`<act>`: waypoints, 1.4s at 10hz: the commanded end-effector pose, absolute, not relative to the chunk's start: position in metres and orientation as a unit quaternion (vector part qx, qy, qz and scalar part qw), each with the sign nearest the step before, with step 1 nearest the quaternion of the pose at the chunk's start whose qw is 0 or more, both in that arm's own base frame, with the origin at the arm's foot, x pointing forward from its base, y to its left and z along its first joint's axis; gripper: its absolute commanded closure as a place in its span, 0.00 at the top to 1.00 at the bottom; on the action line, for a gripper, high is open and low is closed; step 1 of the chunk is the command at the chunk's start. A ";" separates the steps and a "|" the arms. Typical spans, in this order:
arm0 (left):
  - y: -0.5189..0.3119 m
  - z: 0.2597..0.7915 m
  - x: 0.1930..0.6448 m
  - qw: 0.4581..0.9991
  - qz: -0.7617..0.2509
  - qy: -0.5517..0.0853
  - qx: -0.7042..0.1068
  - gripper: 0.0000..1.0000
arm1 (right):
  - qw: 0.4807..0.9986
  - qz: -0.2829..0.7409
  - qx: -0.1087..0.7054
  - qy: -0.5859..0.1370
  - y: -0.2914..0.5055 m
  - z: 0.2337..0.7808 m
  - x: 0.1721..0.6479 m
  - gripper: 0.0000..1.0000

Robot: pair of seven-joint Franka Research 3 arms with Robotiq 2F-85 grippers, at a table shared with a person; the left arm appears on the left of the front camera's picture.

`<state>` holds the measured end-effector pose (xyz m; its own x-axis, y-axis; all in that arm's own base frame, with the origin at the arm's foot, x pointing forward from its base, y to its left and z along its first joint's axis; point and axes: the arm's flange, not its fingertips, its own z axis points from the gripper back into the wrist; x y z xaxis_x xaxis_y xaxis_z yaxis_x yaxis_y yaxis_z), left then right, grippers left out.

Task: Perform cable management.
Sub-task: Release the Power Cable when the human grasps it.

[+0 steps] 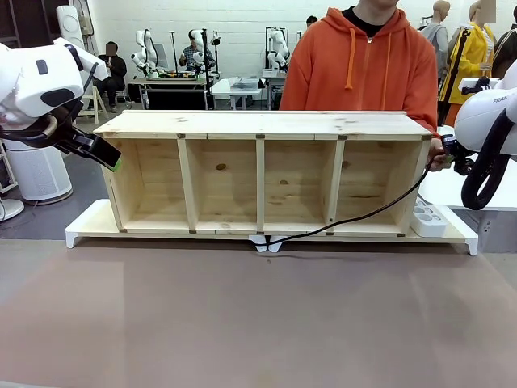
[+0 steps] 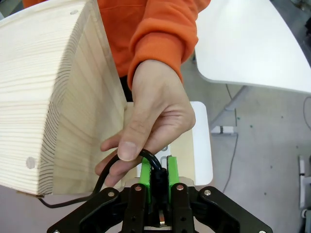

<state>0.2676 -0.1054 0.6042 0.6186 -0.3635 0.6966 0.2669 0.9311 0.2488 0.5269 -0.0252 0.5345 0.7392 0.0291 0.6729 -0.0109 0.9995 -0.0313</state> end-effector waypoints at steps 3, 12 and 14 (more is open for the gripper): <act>-0.106 0.605 0.270 0.894 -0.179 -0.405 0.062 1.00 | 0.932 0.007 -0.019 -0.363 -0.022 0.535 0.527 0.17; -0.106 0.605 0.270 0.894 -0.179 -0.405 0.062 1.00 | 0.933 0.011 -0.013 -0.361 -0.025 0.535 0.527 0.60; -0.106 0.605 0.270 0.894 -0.179 -0.405 0.062 1.00 | 0.933 0.011 -0.013 -0.361 -0.025 0.535 0.527 0.60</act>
